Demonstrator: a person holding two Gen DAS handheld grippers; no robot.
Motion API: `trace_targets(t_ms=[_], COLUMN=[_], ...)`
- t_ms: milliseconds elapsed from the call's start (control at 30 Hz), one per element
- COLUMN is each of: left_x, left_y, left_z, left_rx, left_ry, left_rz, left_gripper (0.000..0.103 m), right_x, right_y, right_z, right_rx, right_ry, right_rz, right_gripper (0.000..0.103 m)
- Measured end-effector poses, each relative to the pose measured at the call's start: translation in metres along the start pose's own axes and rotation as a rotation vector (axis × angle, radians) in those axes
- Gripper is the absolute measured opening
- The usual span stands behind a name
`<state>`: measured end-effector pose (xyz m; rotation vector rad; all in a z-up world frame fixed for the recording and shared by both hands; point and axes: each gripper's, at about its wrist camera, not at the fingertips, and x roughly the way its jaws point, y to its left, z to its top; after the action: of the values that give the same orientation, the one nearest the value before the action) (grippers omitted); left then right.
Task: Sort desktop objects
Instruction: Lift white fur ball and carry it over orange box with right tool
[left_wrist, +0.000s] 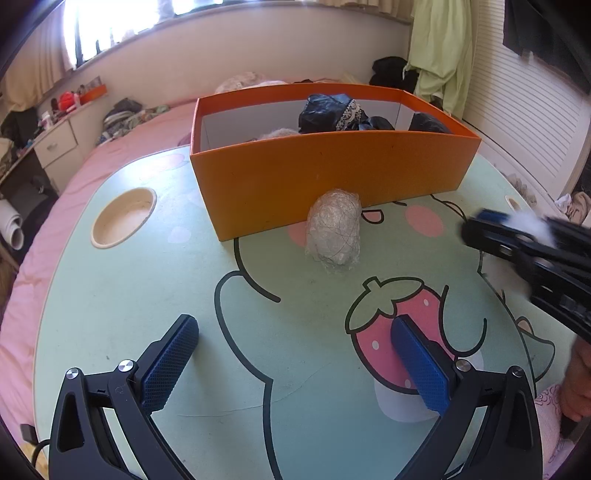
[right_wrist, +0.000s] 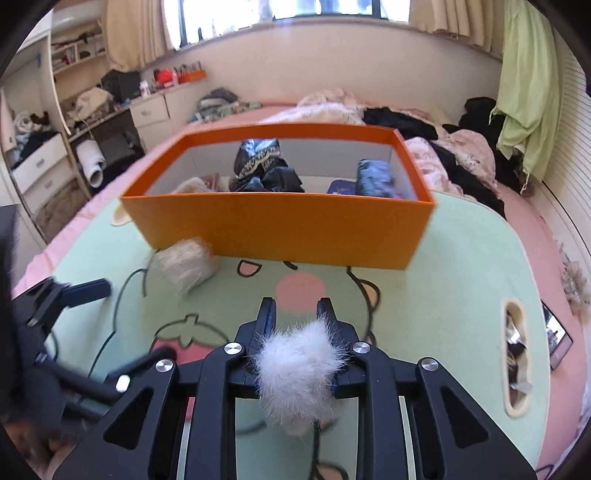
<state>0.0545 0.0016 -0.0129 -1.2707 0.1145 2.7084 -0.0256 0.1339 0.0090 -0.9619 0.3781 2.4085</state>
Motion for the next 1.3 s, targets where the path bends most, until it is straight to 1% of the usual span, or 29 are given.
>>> trace_targets(t_ms=[133,300,333,367,400,433,467,500,533,567,667,833,900,1000,1033,1133,1200,1267,1300], left_x=[-0.006,-0.007,-0.005,-0.003,0.001,0.008,0.013,0.02,0.023,0.02,0.01,-0.025,-0.038,-0.045,-0.046,-0.051,-0.047,-0.035,-0.026], left_y=[0.004,-0.004,-0.007,-0.011,-0.014,-0.017,-0.02,-0.021,-0.022,-0.021,-0.013,-0.003,0.0,0.001,0.001,0.0,0.005,0.009,0.01], left_z=[0.011,0.039,0.045,0.05,0.054,0.057,0.058,0.056,0.055,0.053,0.046,0.042,0.046,0.063,0.073,0.102,0.125,0.148,0.155], left_rx=[-0.012,0.011,0.021,0.031,0.042,0.053,0.06,0.065,0.064,0.058,0.028,0.012,0.003,0.005,0.013,0.032,0.014,-0.019,-0.03], left_ry=[-0.011,-0.05,-0.061,-0.069,-0.069,-0.054,-0.033,-0.006,0.003,-0.016,-0.037,-0.128,-0.159,-0.17,-0.173,-0.206,-0.21,-0.191,-0.167], left_rz=[-0.028,-0.024,-0.023,-0.021,-0.016,-0.009,-0.009,-0.025,-0.04,-0.055,-0.112,-0.165,-0.185,-0.223,-0.219,-0.176,-0.152,-0.133,-0.115], left_gripper=[0.103,0.103,0.102,0.098,0.093,0.08,0.059,0.044,0.028,0.027,0.027,0.027,0.027,0.026,0.026,0.027,0.027,0.028,0.03], right_x=[-0.015,-0.025,-0.026,-0.026,-0.025,-0.025,-0.024,-0.023,-0.023,-0.024,-0.026,-0.025,-0.026,-0.028,-0.028,-0.031,-0.029,-0.02,-0.013], right_y=[-0.015,-0.025,-0.025,-0.024,-0.025,-0.025,-0.024,-0.024,-0.024,-0.025,-0.028,-0.03,-0.029,-0.027,-0.026,-0.024,-0.025,-0.024,-0.023], right_z=[-0.017,-0.024,-0.024,-0.025,-0.026,-0.027,-0.028,-0.029,-0.03,-0.031,-0.033,-0.031,-0.027,-0.013,-0.005,0.034,0.061,0.088,0.099], right_rx=[0.068,0.118,0.12,0.121,0.12,0.118,0.116,0.116,0.117,0.12,0.134,0.141,0.131,0.121,0.117,0.117,0.13,0.136,0.13], right_ry=[-0.026,-0.078,-0.083,-0.084,-0.083,-0.081,-0.078,-0.076,-0.075,-0.077,-0.086,-0.081,-0.082,-0.091,-0.094,-0.129,-0.137,-0.13,-0.125], right_rz=[0.071,0.134,0.141,0.149,0.153,0.151,0.15,0.15,0.15,0.148,0.156,0.158,0.156,0.166,0.163,0.14,0.127,0.104,0.08], right_gripper=[0.024,0.024,0.024,0.024,0.024,0.024,0.024,0.024,0.024,0.024,0.024,0.024,0.024,0.024,0.024,0.024,0.024,0.024,0.025])
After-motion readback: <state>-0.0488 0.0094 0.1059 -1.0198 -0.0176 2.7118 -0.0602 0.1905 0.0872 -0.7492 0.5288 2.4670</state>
